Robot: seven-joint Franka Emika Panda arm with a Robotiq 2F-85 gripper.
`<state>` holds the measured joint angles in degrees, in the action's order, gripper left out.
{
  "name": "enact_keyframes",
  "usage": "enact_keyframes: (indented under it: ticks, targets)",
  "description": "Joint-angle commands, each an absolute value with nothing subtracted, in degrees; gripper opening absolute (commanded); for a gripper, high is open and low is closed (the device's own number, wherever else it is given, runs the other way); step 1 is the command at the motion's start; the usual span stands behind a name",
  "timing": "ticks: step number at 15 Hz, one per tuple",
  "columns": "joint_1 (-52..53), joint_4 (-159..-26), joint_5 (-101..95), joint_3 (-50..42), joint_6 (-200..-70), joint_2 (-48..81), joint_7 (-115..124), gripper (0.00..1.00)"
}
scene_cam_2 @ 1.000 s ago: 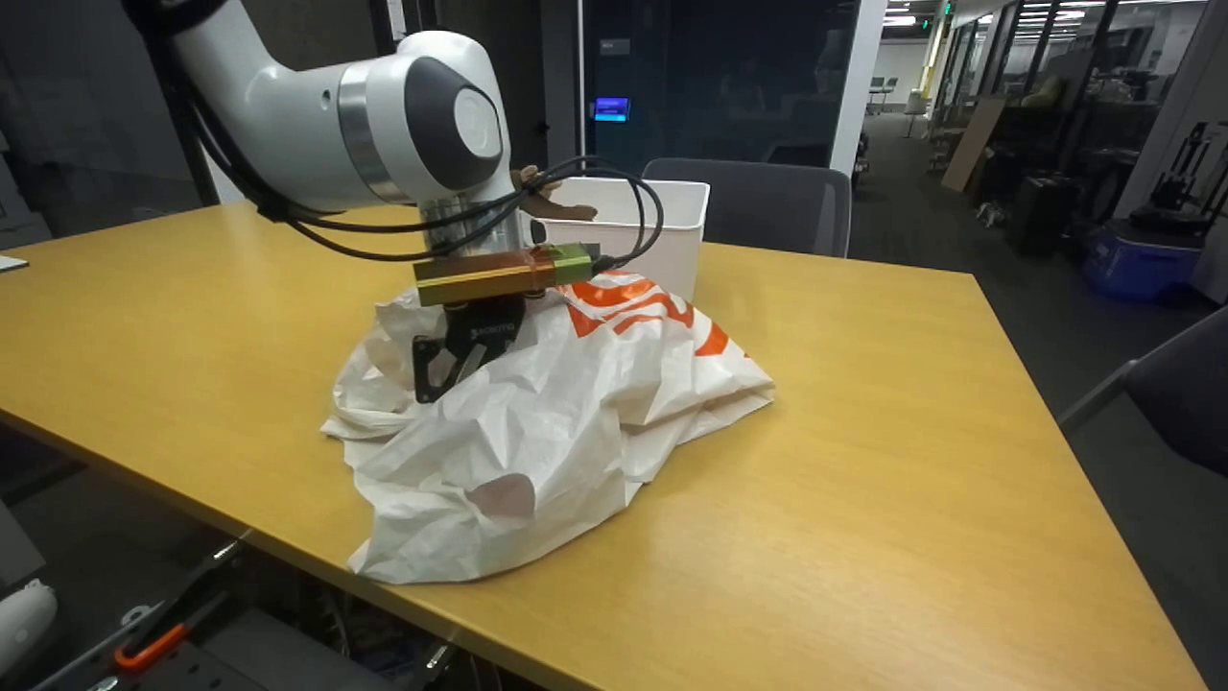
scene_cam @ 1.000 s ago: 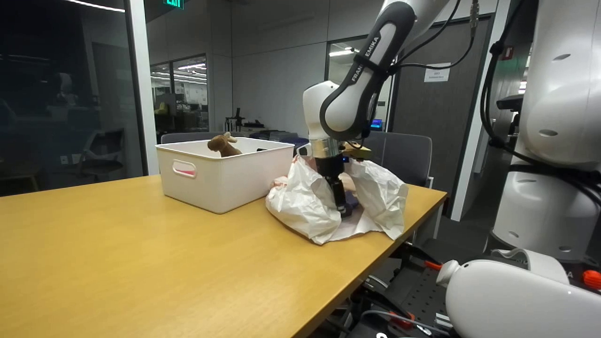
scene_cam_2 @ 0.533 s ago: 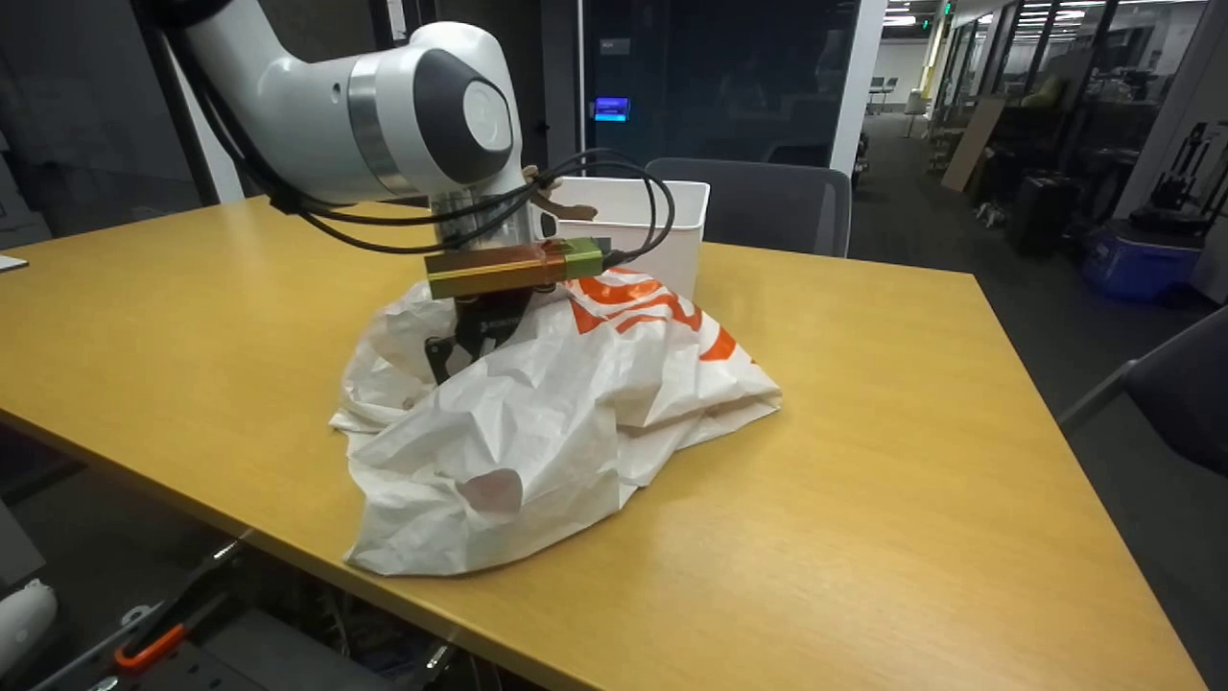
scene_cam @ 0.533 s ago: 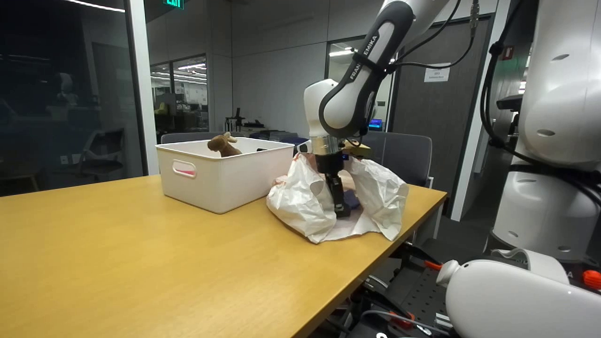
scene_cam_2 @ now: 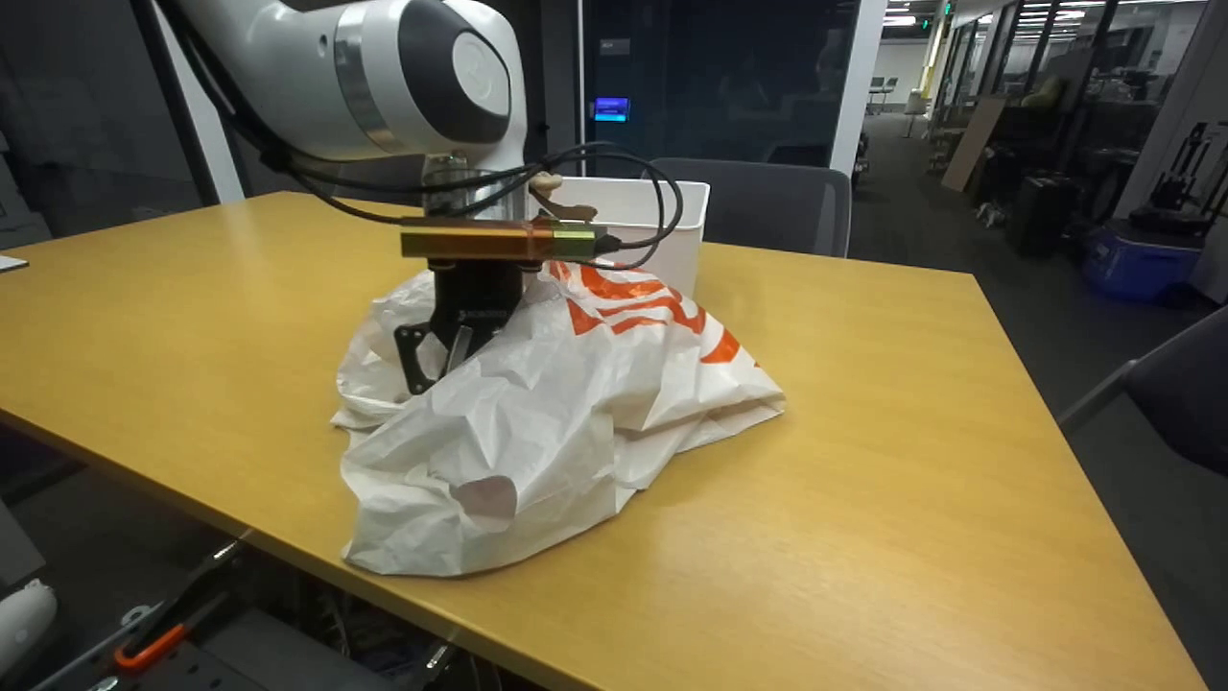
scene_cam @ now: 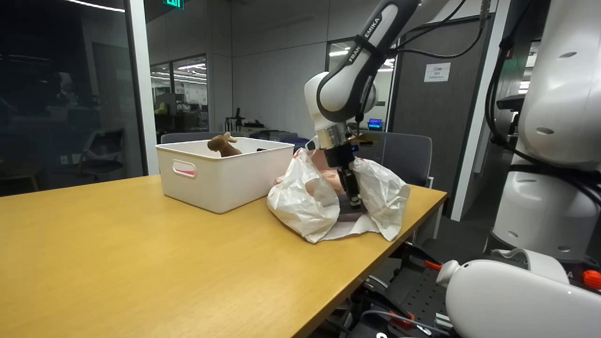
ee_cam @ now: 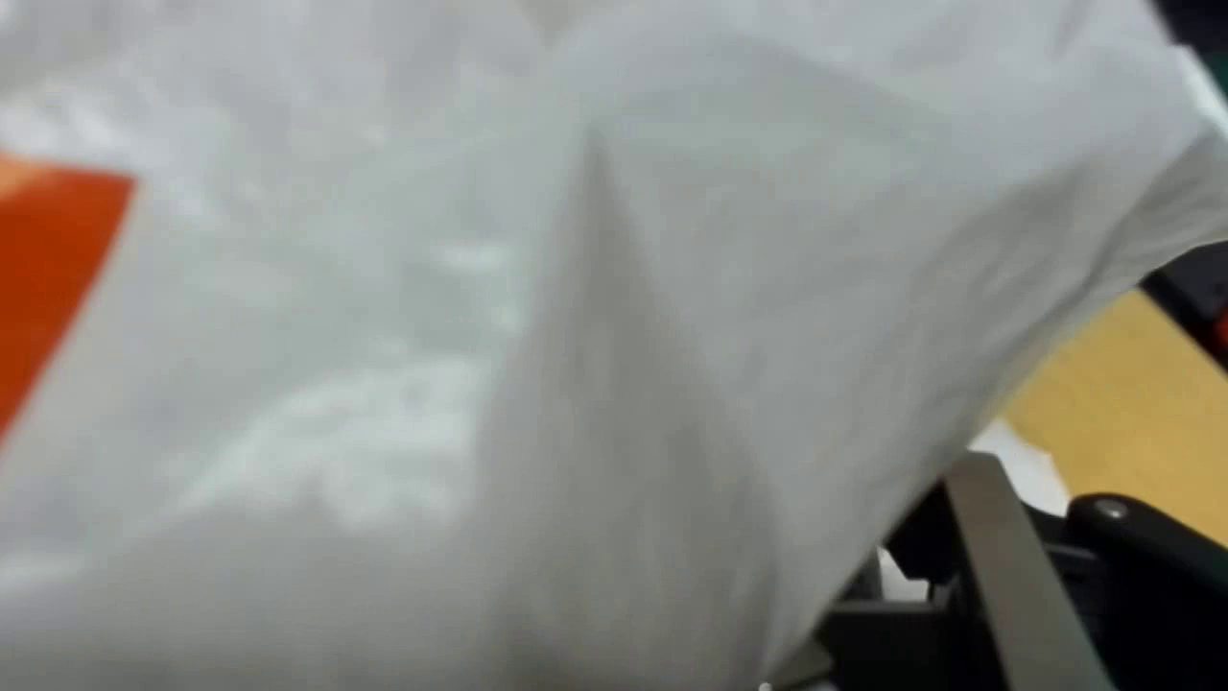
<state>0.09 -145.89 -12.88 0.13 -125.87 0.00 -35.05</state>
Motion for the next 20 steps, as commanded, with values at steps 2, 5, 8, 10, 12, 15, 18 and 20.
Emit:
enact_keyframes:
  ticks: [2,5,8,10,12,15,18,20]
  targets:
    - [0.2,-142.8,-1.8,-0.5,-109.1,-4.2,-49.5,0.34]
    - [-0.1,-141.6,4.5,-1.8,-106.2,-5.6,-59.2,0.34]
    - [-0.6,-142.0,12.1,-3.5,-108.7,-7.7,-64.9,0.34]
    - [-0.9,-142.3,16.5,-4.8,-109.0,-9.4,-68.7,0.34]
    - [-1.2,-142.1,19.0,-6.0,-107.0,-10.6,-70.4,0.34]
    - [-1.8,-140.3,14.1,-5.9,-97.2,-11.2,-63.2,0.34]
    - [-1.9,-141.5,8.8,-4.6,-94.6,-13.5,-51.3,0.34]
    - [-1.9,-142.4,6.9,-4.2,-97.2,-15.5,-45.0,0.34]
